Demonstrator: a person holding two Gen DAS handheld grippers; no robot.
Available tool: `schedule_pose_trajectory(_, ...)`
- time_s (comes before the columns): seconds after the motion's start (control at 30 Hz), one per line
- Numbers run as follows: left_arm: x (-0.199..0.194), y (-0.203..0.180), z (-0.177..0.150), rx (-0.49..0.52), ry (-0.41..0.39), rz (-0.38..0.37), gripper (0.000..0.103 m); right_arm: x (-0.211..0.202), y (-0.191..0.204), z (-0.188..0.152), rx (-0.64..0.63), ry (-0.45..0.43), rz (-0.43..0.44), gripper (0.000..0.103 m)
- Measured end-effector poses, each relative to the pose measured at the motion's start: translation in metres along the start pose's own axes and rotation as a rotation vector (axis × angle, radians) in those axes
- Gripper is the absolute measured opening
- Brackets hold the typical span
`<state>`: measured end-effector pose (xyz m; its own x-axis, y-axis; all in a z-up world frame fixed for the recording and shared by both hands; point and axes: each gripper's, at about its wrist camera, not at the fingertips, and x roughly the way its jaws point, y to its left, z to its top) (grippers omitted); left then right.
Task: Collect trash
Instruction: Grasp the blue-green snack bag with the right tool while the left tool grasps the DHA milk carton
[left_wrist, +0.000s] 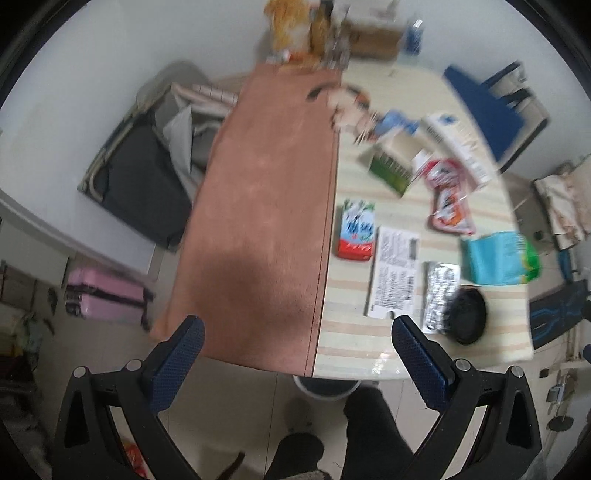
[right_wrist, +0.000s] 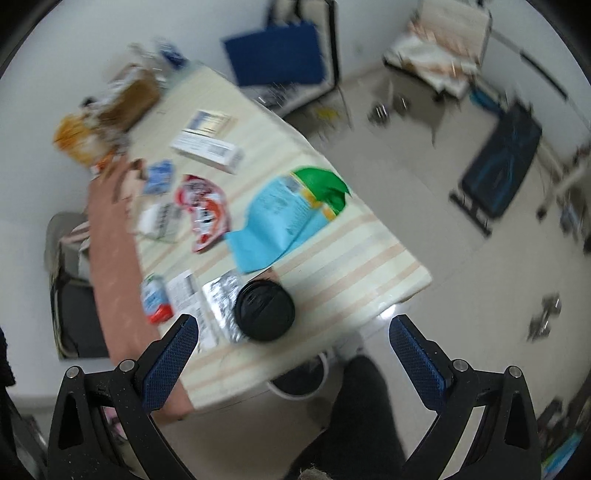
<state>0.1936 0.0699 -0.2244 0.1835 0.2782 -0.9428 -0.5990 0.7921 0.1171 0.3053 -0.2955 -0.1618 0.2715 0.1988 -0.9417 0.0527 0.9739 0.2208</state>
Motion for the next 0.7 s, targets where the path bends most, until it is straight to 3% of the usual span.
schedule_pose_trajectory(0.17,0.053,-0.017,0.028,-0.049,0.111,0.058,0.103,0.097,-0.022,0.054,0.172,0.143,0.01,0.103)
schedule_pose_trajectory(0.33,0.091,-0.019,0.05,-0.129,0.174,0.098,0.103,0.166,-0.018,0.088,0.27,0.179,0.009,0.103)
schedule_pose_trajectory(0.57,0.14,-0.04,0.076,-0.149,0.244,0.115,0.103,0.224,0.025,0.123,0.188,0.216,-0.05,0.103)
schedule_pose_trajectory(0.7,0.16,-0.05,0.087,-0.122,0.272,0.111,0.103,0.242,0.07,0.143,-0.03,0.212,-0.191,0.103)
